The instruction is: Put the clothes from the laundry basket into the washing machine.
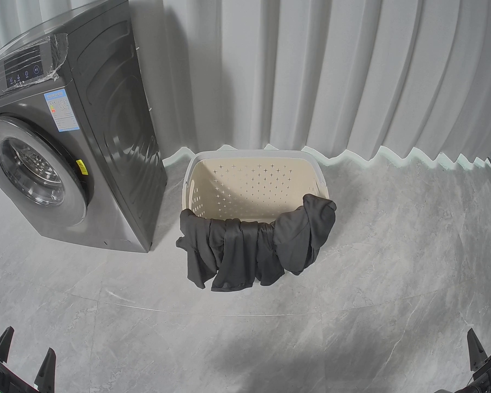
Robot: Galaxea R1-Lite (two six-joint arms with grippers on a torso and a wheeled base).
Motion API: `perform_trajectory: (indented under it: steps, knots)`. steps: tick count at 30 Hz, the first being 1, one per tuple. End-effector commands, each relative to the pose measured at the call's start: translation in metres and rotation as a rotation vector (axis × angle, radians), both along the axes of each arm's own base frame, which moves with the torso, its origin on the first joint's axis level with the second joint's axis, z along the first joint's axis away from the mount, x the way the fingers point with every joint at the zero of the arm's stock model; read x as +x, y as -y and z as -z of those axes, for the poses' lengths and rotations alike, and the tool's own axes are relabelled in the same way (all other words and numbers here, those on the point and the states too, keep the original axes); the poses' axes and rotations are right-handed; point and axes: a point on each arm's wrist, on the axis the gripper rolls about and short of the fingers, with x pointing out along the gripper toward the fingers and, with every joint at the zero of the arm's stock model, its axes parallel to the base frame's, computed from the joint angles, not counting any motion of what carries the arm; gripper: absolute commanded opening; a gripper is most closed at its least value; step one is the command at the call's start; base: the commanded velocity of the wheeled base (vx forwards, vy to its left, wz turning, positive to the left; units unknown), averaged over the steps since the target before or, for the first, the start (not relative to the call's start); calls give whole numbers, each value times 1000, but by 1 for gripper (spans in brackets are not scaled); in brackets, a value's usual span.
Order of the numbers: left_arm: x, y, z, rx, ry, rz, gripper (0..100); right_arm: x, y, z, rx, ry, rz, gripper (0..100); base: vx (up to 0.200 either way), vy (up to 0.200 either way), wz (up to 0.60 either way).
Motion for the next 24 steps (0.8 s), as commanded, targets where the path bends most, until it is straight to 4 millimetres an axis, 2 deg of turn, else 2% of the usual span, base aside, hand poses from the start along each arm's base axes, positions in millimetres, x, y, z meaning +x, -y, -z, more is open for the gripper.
perform_trajectory:
  steps: [1, 24]
  knots:
    - [0, 0, 4, -1, 3, 0, 100, 0, 0, 5, -1, -1, 0, 100, 0, 200, 0]
    - [0, 0, 4, 0, 3, 0, 100, 0, 0, 5, -1, -1, 0, 100, 0, 200, 0]
